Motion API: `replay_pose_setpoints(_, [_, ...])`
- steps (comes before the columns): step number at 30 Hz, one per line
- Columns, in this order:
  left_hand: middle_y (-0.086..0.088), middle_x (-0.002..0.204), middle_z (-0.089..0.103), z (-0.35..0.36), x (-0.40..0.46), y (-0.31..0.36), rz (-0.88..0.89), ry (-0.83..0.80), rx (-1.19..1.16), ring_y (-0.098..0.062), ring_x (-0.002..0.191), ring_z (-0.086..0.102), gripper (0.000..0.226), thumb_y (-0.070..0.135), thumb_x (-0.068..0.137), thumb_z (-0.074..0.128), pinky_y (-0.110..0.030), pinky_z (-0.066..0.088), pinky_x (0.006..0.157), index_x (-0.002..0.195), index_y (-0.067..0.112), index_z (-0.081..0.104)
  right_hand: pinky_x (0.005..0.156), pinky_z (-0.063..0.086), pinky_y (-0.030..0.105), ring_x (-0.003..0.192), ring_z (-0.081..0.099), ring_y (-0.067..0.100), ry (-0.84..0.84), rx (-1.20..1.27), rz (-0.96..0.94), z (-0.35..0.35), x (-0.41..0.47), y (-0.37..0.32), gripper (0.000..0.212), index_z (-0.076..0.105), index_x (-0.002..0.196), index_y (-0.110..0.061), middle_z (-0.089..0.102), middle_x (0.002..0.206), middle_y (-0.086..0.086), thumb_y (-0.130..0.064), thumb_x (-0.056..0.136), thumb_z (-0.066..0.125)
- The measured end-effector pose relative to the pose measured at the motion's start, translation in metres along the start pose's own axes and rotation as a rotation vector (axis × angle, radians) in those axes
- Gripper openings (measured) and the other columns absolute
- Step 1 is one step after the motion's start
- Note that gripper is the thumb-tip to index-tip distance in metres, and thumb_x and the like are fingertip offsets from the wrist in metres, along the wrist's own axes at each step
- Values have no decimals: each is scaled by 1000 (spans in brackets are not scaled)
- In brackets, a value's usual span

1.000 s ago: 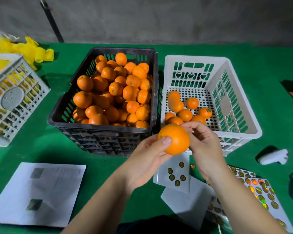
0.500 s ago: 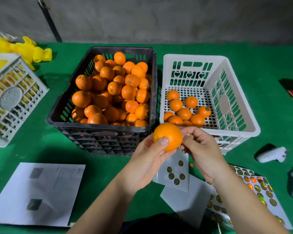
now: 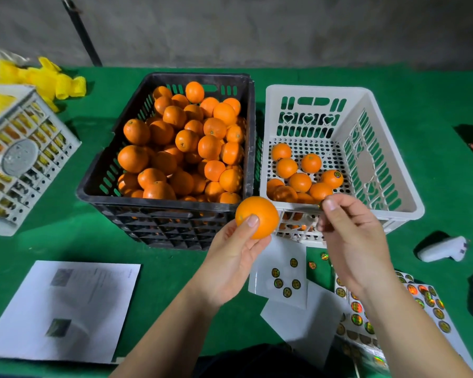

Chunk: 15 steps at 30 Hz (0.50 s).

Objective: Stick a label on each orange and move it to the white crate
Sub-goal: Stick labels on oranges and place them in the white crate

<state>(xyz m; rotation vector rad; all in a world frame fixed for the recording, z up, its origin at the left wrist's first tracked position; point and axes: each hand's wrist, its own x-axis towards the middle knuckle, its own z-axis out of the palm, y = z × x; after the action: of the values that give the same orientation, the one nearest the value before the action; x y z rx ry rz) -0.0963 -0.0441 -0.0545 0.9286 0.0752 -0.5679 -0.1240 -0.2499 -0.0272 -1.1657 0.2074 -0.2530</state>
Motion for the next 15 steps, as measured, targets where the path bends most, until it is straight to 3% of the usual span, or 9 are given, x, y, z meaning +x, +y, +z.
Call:
replay_pose_setpoints(3, [-12, 144, 66, -1, -3, -1, 43, -52, 187, -28, 138, 59, 94, 54, 73, 92, -40, 46, 118, 146, 9, 53, 68, 49, 22, 69, 57, 10, -230, -309, -51, 11, -6, -11, 8, 79, 94, -29, 67, 78, -4, -31, 87, 82])
replay_pose_setpoints(6, [-18, 146, 62, 5, -4, -5, 71, -59, 233, -33, 140, 57, 100, 52, 73, 92, -44, 44, 118, 149, 3, 49, 69, 53, 18, 76, 65, 7, -367, -402, -37, 24, -9, -15, 9, 79, 96, -28, 72, 83, -5, -21, 90, 79])
replay_pose_setpoints(8, [-17, 143, 65, 4, -3, -7, 93, -44, 267, -33, 137, 59, 93, 46, 76, 92, -43, 47, 115, 148, 5, 50, 72, 58, 33, 79, 67, 22, -385, -490, -29, 28, -6, -19, 9, 77, 96, -29, 71, 84, 7, -25, 88, 76])
replay_pose_setpoints(10, [-13, 137, 69, 1, -3, -7, 108, -22, 329, -30, 131, 64, 79, 36, 79, 89, -40, 52, 109, 144, 9, 55, 73, 53, 47, 79, 60, 36, -420, -596, -19, 26, -3, -21, 8, 74, 95, -30, 63, 82, 18, -30, 87, 76])
replay_pose_setpoints(13, [-13, 133, 70, -1, -4, -6, 121, -30, 360, -30, 126, 67, 68, 28, 83, 83, -39, 55, 106, 142, 9, 57, 60, 42, 28, 63, 45, 24, -448, -614, 67, 18, 1, -21, 26, 66, 107, -37, 49, 68, 4, -39, 85, 79])
replay_pose_setpoints(15, [-14, 133, 70, 1, -5, -4, 122, -36, 349, -30, 124, 68, 69, 27, 81, 83, -37, 55, 104, 142, 9, 56, 58, 41, 21, 64, 47, 12, -412, -597, 155, 14, 3, -21, 43, 60, 116, -42, 50, 70, -3, -49, 78, 80])
